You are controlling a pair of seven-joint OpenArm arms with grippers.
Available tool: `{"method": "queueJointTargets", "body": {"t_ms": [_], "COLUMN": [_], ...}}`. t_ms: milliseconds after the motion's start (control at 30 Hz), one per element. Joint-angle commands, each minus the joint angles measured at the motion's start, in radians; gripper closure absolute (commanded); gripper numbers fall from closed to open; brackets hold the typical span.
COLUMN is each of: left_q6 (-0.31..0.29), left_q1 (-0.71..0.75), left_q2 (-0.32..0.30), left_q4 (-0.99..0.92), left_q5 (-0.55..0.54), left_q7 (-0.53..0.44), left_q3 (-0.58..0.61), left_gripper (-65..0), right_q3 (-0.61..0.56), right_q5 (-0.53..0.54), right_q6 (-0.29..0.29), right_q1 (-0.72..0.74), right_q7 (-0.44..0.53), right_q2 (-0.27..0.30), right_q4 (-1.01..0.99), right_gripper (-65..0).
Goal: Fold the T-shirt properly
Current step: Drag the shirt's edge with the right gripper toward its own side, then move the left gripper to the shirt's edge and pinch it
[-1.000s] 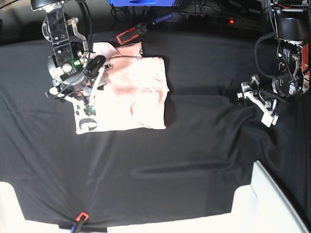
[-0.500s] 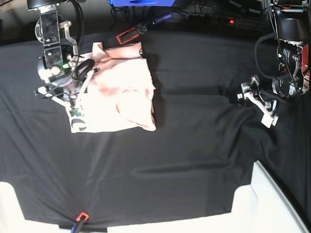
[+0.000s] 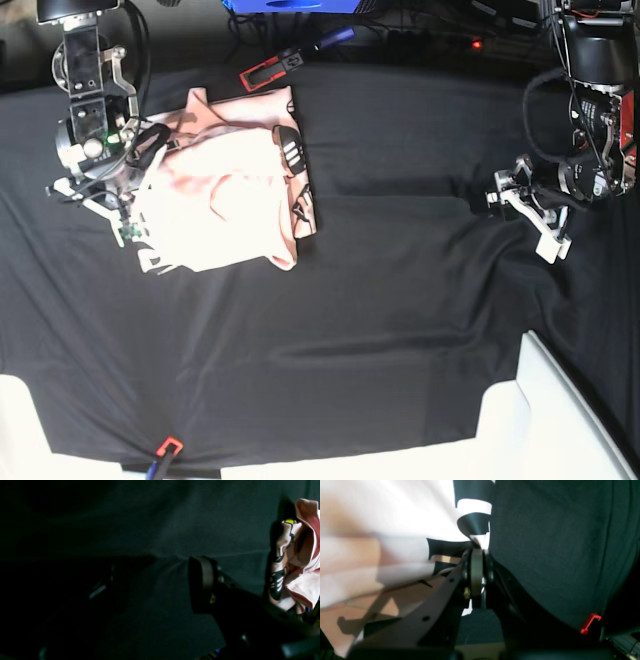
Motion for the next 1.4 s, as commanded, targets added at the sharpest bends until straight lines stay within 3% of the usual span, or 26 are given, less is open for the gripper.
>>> {"method": "queueJointTargets", "body": {"t_ms": [0, 200, 333, 433, 600, 833, 967, 1033, 1133, 1233, 1367], "left_q6": [-0.009, -0.009, -0.009, -0.009, -0.009, -0.015, -0.041, -0.112, -0.184, -0.184, -0.184], "left_q1": [-0.016, -0.016, -0.016, -0.016, -0.002, 0.026, 0.026, 0.027, 0.023, 0.03, 0.033], "left_q2": [-0.02, -0.02, -0.02, -0.016, 0.062, 0.229, 0.263, 0.26, 0.255, 0.26, 0.297], "left_q4": [0.012, 0.012, 0.012, 0.013, 0.021, 0.022, 0.021, 0.021, 0.038, 0.075, 0.07], "left_q5": [-0.009, -0.009, -0.009, -0.009, -0.015, -0.022, -0.19, -0.304, -0.42, -0.399, -0.325], "left_q7": [-0.009, -0.009, -0.009, -0.009, -0.001, 0.073, 0.076, 0.091, 0.122, 0.122, 0.122], "left_q3": [-0.007, -0.007, -0.007, 0.005, 0.008, -0.007, 0.005, 0.022, 0.051, 0.056, 0.054], "left_gripper": [-36.6, -36.6, -36.6, -36.6, -36.6, -37.3, -37.6, -41.3, -54.4, -60.1, -60.5], "right_q3": [0.004, 0.004, 0.004, -0.002, -0.016, 0.036, 0.038, 0.038, 0.038, 0.061, 0.065], "right_q5": [-0.014, -0.014, -0.01, -0.009, -0.015, -0.014, -0.012, -0.012, -0.012, -0.01, -0.01], "right_q6": [-0.004, -0.004, -0.004, -0.004, -0.004, -0.004, -0.004, -0.004, -0.004, -0.004, -0.004], "right_q1": [-0.002, -0.013, -0.005, -0.011, -0.007, 0.032, 0.032, 0.032, 0.036, 0.033, 0.032], "right_q7": [0.003, 0.003, -0.018, -0.026, -0.023, -0.026, -0.023, -0.022, -0.02, 0.012, 0.028], "right_q2": [-0.002, -0.008, -0.008, -0.008, 0.001, -0.005, -0.005, -0.005, -0.005, -0.006, -0.006], "right_q4": [0.02, 0.02, 0.037, 0.134, 0.257, 0.221, 0.168, 0.14, 0.112, 0.111, 0.109], "right_gripper": [0.0, -1.0, -14.1, -15.2, -15.1, -16.0, -16.0, -16.0, -15.5, -15.4, -15.4]}}
